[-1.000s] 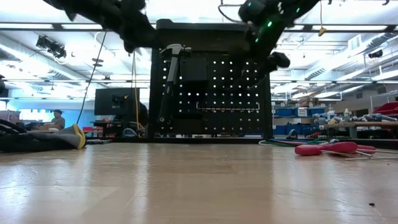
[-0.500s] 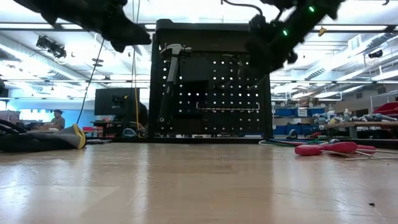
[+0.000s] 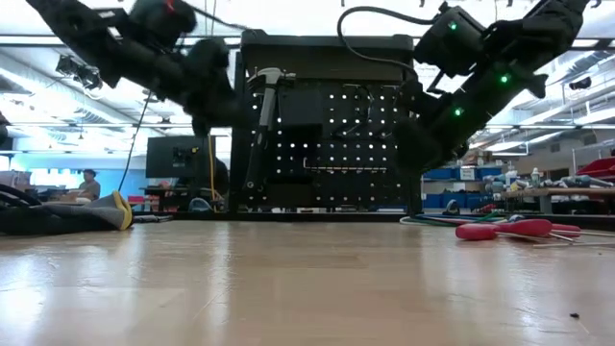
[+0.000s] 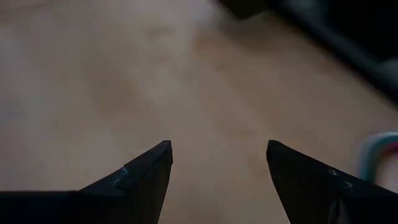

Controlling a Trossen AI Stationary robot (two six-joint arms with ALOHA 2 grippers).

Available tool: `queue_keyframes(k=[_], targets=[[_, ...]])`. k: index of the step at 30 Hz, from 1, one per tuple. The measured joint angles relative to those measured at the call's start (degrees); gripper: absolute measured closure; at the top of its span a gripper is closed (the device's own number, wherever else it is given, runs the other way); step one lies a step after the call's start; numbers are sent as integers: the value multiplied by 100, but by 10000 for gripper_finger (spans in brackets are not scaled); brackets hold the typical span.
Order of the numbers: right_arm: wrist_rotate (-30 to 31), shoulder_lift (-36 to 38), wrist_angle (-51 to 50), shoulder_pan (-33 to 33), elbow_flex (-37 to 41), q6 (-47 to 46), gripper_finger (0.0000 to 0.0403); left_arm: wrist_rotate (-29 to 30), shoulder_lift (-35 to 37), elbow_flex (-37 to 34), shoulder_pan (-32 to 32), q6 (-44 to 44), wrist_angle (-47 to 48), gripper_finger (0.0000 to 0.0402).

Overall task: Hang tools onto peg board
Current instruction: Hang the red allen wrench on the peg board

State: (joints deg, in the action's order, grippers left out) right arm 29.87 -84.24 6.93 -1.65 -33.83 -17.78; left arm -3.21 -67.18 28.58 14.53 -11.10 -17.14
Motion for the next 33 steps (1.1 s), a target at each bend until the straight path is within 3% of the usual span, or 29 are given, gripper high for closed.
queue_keyframes(k=[4,8,12,16,21,27,33], targets=[[-984,244,-775,103,-71,106,135,-9,-659,5,-170,-406,-215,277],[-1912,509,-2877,366,-632,-327,135,-143,-1318,0,-570,-421,-721,277],[-1979,529,-4739,932,-1352,-1171,135,-145,-1934,2,-980,-407,-1875,277],[-2204,473,-5485,1545,-1635,-2140,135,-150,-2477,10,-1246,-239,-2995,277],[-2588,471,-6404,2090,-1627,-2806,135,-141,-2801,54,-1306,-98,-3269,277],[-2657,432,-5997,2304,-1460,-3872,135,-146,-2900,37,-1350,-289,-3115,277],[-2317,224,-5709,2329,-1202,-3294,149,-163,-2898,28,-1447,-282,-3042,277]])
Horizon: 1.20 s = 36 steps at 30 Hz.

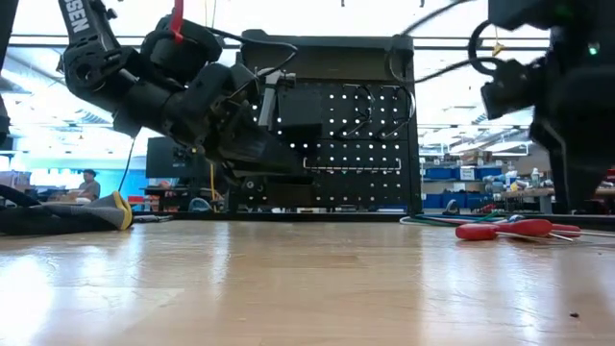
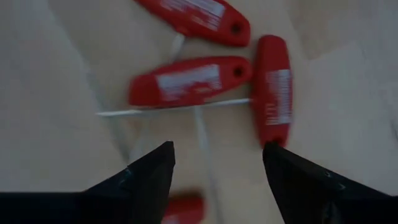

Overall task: Hang tools onto peg board
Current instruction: Hang the red allen wrench on the peg board

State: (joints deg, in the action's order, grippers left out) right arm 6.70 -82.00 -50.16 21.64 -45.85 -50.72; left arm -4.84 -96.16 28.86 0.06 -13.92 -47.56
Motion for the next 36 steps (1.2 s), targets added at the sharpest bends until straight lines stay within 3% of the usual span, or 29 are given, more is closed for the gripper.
queue_keyframes(k=[14,22,24,31,36], targets=[[-145,-556,1091,-174,553,1301,244,25,0,-4,-18,14,126,277],[-140,-483,1122,-202,537,1580,378,26,0,-4,-18,-48,120,277],[-57,-421,1061,-209,503,1678,392,14,2,-4,-18,-116,127,277],[720,-166,281,-403,-222,1866,391,4,189,-5,2,-116,297,277],[2695,58,472,-970,-731,2005,393,34,275,-7,37,11,205,277]])
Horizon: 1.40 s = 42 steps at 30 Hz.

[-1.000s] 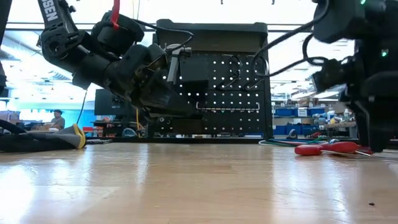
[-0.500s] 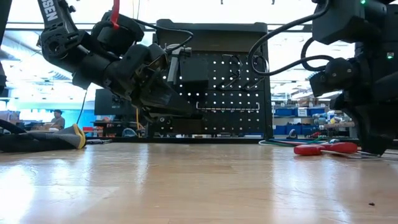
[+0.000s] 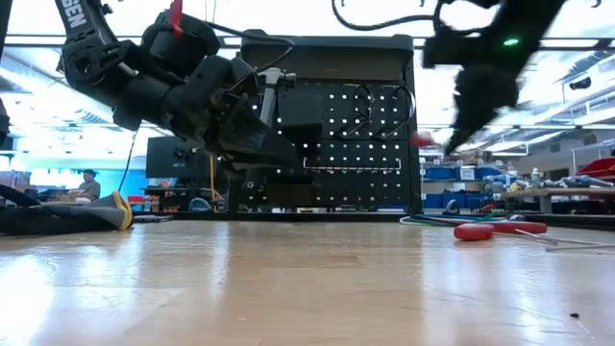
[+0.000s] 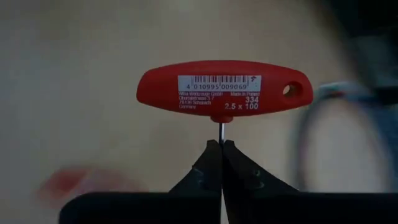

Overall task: Hang tools onto peg board
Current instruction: Hang the red allen wrench on the peg board

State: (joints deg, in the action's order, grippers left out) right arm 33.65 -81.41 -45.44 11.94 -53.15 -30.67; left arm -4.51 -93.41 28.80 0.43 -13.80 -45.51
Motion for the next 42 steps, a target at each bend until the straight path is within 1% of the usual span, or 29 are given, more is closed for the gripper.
queue_keyframes(k=[1,3,6,8,9,12,15,16,19,24,28,31,34,38,42], targets=[[369,2,100,-209,-4,-34,393,31,0,1,0,2,7,277],[894,-4,421,-690,45,-62,394,58,0,0,0,2,38,277],[1280,-88,1357,-1540,292,-77,398,63,-4,0,-2,2,166,277],[1335,-129,2286,-2111,499,-19,398,73,-2,1,-18,-12,209,277],[1347,-177,2922,-2370,596,78,397,78,-2,2,-35,-21,294,277],[1336,-401,4535,-3074,860,595,397,79,-8,-6,-55,-27,533,277],[1056,-739,5822,-3597,895,1140,399,82,-7,0,-55,-37,775,277],[893,-871,6014,-3745,858,1186,399,82,-7,0,-55,-37,854,277],[532,-1304,6121,-4083,589,1033,399,81,-7,0,-55,-65,1001,277],[529,-1738,6153,-4403,253,655,399,82,-16,-2,-55,-149,1144,277],[534,-1790,6267,-4541,176,669,399,102,-31,-145,-35,-329,1151,277],[531,-1792,6265,-4712,176,635,399,261,-35,-372,-31,-515,867,277],[345,-1792,6338,-4865,176,616,399,400,-35,-512,-28,-602,543,277],[-75,-1790,6318,-5014,176,517,395,464,-37,-533,-28,-606,462,277],[-194,-1790,6243,-5077,178,479,381,489,-37,-529,-28,-609,446,277]])
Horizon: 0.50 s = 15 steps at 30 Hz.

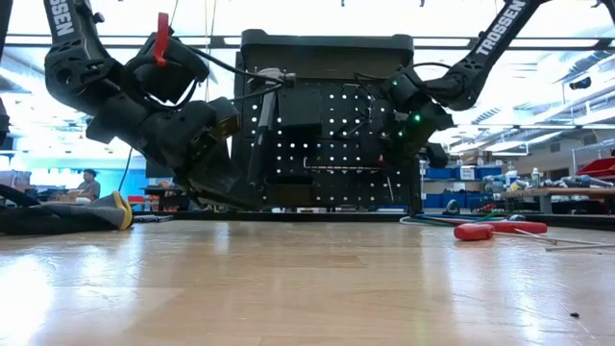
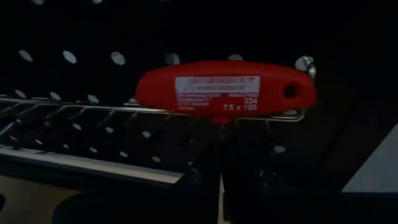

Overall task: Hang tools onto peg board
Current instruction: Hang the red allen wrench on the peg board

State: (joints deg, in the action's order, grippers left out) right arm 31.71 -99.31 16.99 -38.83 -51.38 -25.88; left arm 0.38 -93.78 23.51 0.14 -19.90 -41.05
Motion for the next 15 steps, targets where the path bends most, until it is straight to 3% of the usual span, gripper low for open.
queue_keyframes(k=[8,15], targets=[[-314,89,-561,30,0,-469,317,0,0,2,0,-14,-97,277],[-634,952,-2036,518,0,-353,251,0,0,2,0,-16,-128,277]])
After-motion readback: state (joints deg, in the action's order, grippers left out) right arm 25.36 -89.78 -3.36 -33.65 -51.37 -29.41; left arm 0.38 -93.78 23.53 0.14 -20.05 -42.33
